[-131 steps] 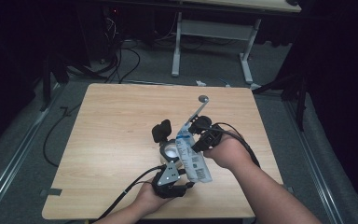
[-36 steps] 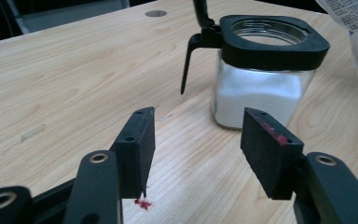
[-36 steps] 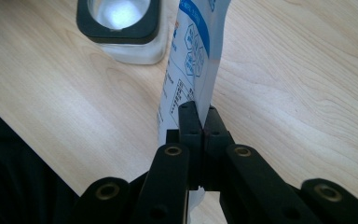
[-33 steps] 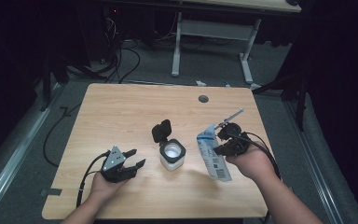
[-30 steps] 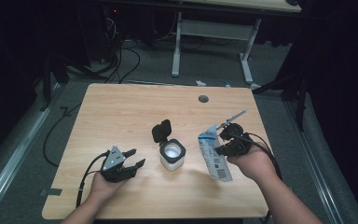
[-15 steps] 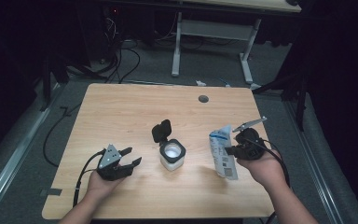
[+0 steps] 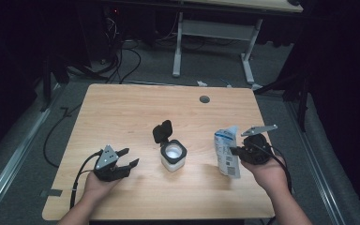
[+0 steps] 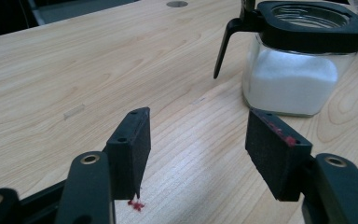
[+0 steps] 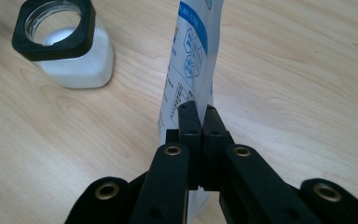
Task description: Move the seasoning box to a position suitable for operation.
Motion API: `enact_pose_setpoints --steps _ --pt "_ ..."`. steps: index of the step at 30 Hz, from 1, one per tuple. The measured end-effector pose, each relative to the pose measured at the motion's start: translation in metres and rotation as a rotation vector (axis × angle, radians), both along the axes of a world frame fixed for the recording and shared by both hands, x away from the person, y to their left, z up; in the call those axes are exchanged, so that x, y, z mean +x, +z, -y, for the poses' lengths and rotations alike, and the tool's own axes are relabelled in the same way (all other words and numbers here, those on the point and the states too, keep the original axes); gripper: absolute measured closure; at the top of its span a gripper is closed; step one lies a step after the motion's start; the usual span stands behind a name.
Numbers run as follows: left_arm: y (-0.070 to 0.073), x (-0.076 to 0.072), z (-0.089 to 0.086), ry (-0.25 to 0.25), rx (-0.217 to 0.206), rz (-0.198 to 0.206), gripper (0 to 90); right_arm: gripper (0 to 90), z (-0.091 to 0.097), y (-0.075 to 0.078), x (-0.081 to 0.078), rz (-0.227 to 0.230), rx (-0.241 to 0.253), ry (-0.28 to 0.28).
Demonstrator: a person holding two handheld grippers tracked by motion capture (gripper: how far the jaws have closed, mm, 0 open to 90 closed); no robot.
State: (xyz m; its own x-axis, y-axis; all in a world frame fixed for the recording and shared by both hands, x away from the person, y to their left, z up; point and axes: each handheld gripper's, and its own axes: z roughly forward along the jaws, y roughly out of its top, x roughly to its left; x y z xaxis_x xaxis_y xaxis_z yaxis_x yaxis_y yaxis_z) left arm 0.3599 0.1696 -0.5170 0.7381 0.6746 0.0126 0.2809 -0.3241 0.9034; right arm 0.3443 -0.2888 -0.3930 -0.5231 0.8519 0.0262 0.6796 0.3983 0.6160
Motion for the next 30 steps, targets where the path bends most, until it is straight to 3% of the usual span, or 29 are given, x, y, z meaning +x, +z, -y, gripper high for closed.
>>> enact_pose_setpoints --steps 11,23,30 --pt "-0.002 0.001 -0.002 0.013 -0.001 -0.018 41.0 89.9 0.011 -0.010 -0.005 0.068 0.072 -0.030" --pt "-0.003 0.003 -0.005 0.027 -0.020 -0.028 42.0 90.0 0.021 -0.022 -0.008 0.158 0.105 -0.055" --pt "-0.004 0.003 -0.005 0.025 -0.015 -0.031 41.6 90.0 0.023 -0.028 -0.007 0.187 0.136 -0.058"
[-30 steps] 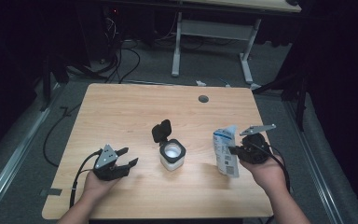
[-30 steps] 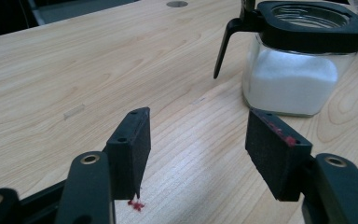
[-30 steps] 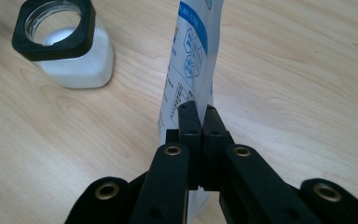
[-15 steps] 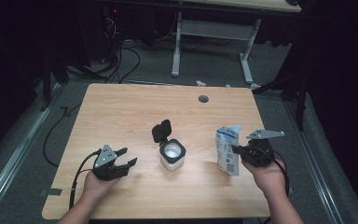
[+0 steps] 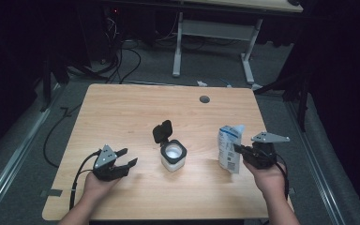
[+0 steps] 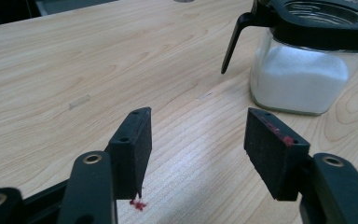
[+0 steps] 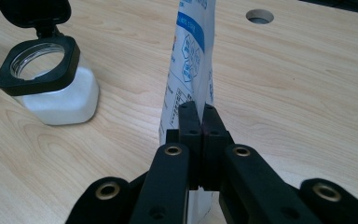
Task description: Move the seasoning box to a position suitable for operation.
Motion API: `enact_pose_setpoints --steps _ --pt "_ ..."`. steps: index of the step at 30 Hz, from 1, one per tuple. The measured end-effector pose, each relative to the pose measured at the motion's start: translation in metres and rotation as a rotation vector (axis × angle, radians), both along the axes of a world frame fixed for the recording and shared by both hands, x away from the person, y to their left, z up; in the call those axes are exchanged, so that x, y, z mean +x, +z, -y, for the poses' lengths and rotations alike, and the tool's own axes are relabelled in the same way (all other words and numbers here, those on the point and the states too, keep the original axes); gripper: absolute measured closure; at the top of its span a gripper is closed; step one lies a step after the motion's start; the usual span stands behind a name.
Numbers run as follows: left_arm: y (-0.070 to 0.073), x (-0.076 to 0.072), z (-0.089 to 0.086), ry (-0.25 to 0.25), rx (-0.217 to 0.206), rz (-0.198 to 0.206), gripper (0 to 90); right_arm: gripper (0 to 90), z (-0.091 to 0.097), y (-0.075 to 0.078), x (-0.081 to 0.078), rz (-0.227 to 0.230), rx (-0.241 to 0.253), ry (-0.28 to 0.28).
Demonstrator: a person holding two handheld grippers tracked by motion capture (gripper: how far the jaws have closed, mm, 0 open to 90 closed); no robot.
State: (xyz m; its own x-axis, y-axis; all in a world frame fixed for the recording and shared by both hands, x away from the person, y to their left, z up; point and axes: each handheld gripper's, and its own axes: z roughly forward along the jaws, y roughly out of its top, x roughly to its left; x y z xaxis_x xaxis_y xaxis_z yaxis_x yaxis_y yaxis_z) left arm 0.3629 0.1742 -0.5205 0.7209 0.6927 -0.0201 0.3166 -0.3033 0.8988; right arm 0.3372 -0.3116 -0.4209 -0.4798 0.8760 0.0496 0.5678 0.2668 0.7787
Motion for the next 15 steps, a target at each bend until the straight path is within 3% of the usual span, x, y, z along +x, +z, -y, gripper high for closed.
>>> enact_pose_setpoints --steps 10,15 --pt "-0.0005 0.0006 -0.0009 0.004 -0.001 -0.003 41.3 90.0 0.0052 -0.0089 0.0034 0.058 0.045 -0.017" --pt "-0.0012 0.0016 -0.0021 0.006 -0.003 -0.006 41.3 90.0 0.0041 -0.0108 0.0063 0.083 0.043 -0.023"
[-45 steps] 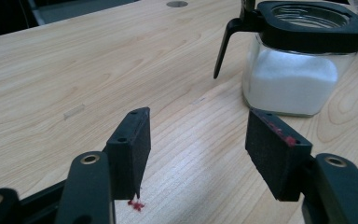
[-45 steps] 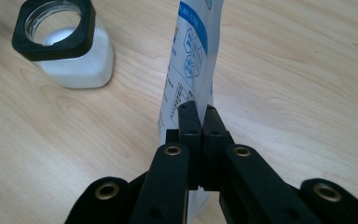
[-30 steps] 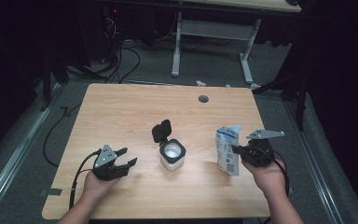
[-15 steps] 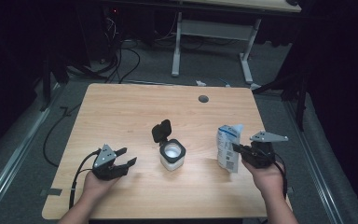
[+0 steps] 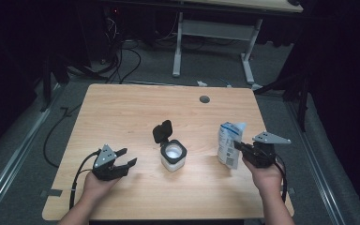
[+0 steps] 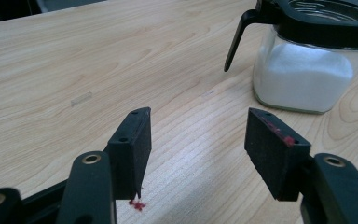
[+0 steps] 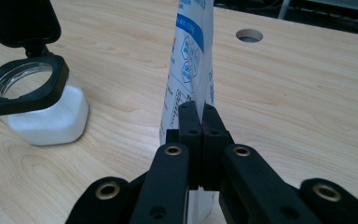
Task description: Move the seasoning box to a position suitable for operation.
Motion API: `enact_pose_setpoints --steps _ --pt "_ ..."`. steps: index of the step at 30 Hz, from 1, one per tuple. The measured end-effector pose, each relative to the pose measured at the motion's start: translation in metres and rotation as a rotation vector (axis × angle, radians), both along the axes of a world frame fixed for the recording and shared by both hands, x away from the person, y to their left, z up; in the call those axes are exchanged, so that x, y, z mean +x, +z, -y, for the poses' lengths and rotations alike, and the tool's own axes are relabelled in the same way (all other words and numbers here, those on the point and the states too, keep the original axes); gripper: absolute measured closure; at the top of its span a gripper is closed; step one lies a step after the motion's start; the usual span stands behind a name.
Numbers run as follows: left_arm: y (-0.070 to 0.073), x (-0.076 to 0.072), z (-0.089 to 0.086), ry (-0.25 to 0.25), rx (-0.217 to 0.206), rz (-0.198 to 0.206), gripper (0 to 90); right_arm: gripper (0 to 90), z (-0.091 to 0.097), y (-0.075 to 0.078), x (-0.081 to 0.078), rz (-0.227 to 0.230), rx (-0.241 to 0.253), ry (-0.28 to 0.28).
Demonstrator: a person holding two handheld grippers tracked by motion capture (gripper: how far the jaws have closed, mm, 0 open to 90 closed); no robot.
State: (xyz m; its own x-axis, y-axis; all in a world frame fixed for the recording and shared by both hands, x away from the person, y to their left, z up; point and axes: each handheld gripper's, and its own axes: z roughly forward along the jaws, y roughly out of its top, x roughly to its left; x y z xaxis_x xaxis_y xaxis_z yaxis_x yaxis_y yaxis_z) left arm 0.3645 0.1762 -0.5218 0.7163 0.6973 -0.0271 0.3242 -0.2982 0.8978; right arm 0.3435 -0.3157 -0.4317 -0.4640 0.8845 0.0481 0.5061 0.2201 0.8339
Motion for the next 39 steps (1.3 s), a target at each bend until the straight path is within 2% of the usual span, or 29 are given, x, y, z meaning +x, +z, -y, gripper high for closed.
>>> enact_pose_setpoints --steps 17,22,27,39 --pt "0.000 0.000 -0.002 0.003 0.004 0.000 41.1 90.0 0.000 -0.010 0.016 0.047 0.006 -0.040" --pt "0.000 0.000 -0.002 0.001 0.004 0.000 41.1 89.8 0.003 -0.016 0.013 0.048 0.015 -0.050" --pt "-0.001 0.000 -0.002 0.000 0.004 -0.001 41.0 89.5 0.008 -0.022 0.004 0.055 0.023 -0.057" --pt "-0.001 0.000 -0.001 -0.006 0.010 0.001 40.9 87.5 0.007 -0.024 -0.003 0.064 0.011 -0.057"
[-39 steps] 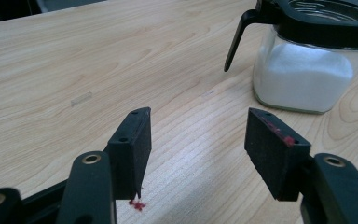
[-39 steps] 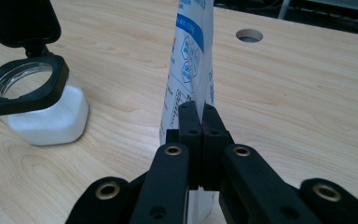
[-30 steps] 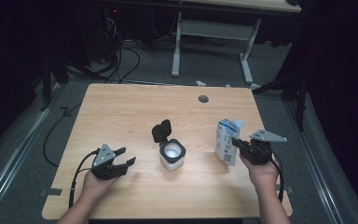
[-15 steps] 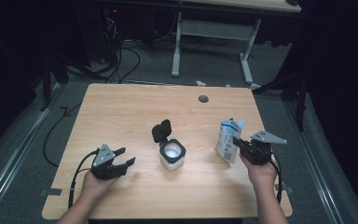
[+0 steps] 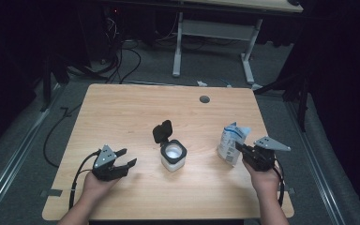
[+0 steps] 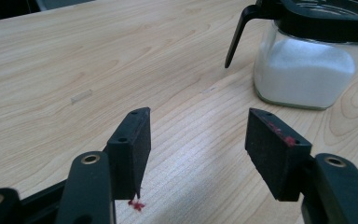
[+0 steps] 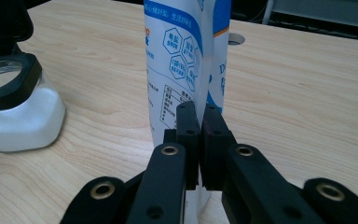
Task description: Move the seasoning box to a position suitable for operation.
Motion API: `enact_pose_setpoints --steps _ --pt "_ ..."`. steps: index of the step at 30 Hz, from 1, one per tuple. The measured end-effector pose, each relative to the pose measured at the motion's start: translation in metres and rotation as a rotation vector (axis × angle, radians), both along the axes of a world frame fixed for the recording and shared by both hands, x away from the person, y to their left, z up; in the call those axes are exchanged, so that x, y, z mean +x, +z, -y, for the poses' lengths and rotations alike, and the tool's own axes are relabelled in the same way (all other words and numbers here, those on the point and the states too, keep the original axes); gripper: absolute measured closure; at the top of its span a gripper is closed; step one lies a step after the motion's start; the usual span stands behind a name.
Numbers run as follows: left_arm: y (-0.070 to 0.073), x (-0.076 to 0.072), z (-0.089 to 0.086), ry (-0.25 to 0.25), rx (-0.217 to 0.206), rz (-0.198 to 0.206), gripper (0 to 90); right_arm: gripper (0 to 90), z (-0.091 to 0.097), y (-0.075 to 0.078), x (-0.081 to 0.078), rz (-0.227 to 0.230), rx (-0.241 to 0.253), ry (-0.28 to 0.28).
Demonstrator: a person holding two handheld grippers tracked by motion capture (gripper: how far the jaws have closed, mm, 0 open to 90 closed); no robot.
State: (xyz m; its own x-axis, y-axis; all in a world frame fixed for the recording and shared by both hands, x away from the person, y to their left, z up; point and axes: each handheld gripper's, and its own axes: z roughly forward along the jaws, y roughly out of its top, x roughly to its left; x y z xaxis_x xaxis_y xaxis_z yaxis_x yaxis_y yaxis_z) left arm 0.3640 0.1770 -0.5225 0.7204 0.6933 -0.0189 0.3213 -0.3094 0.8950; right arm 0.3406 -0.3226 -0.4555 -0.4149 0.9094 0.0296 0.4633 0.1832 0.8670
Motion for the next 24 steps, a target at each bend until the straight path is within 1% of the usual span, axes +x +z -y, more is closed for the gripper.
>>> enact_pose_setpoints --steps 2,3,7,9,10,11,12,16,20,21,23,24 --pt "0.0004 -0.0003 -0.0002 -0.001 -0.002 0.003 40.8 87.0 -0.0003 0.0002 -0.0006 -0.003 0.000 -0.003" --pt "0.0003 -0.0002 -0.0002 -0.002 -0.003 0.003 40.9 85.0 -0.0005 0.0006 -0.0013 -0.001 -0.001 -0.006" --pt "-0.0003 0.0001 0.0001 -0.006 0.002 0.000 40.7 83.8 -0.0003 0.0010 -0.0017 -0.003 0.001 -0.011" --pt "-0.0003 0.0000 0.0003 -0.008 0.000 0.000 40.7 80.4 -0.0002 0.0010 -0.0015 -0.006 0.002 -0.012" --pt "-0.0003 0.0000 0.0003 -0.008 0.000 0.000 40.7 80.4 -0.0002 0.0010 -0.0015 -0.006 0.002 -0.012" --pt "-0.0002 -0.0001 0.0003 -0.008 -0.001 0.001 40.7 77.1 -0.0008 0.0004 -0.0010 -0.014 0.000 -0.011" --pt "-0.0002 -0.0001 0.0003 -0.008 -0.001 0.001 40.7 77.1 -0.0008 0.0004 -0.0010 -0.014 0.000 -0.011" --pt "-0.0005 -0.0001 0.0007 -0.009 0.002 0.000 40.6 68.1 -0.0029 -0.0006 0.0000 -0.032 -0.006 -0.020" --pt "-0.0007 -0.0002 0.0013 -0.011 0.002 -0.002 40.6 62.0 -0.0039 -0.0014 0.0009 -0.038 -0.010 -0.023" --pt "-0.0007 0.0000 0.0012 -0.013 0.002 -0.004 40.6 62.0 -0.0039 -0.0014 0.0009 -0.038 -0.010 -0.023" --pt "-0.0008 0.0003 0.0012 -0.012 0.000 -0.008 40.5 57.8 -0.0046 -0.0025 0.0015 -0.046 -0.016 -0.027" --pt "-0.0008 0.0003 0.0012 -0.012 0.000 -0.008 40.4 57.8 -0.0046 -0.0025 0.0015 -0.046 -0.016 -0.027"
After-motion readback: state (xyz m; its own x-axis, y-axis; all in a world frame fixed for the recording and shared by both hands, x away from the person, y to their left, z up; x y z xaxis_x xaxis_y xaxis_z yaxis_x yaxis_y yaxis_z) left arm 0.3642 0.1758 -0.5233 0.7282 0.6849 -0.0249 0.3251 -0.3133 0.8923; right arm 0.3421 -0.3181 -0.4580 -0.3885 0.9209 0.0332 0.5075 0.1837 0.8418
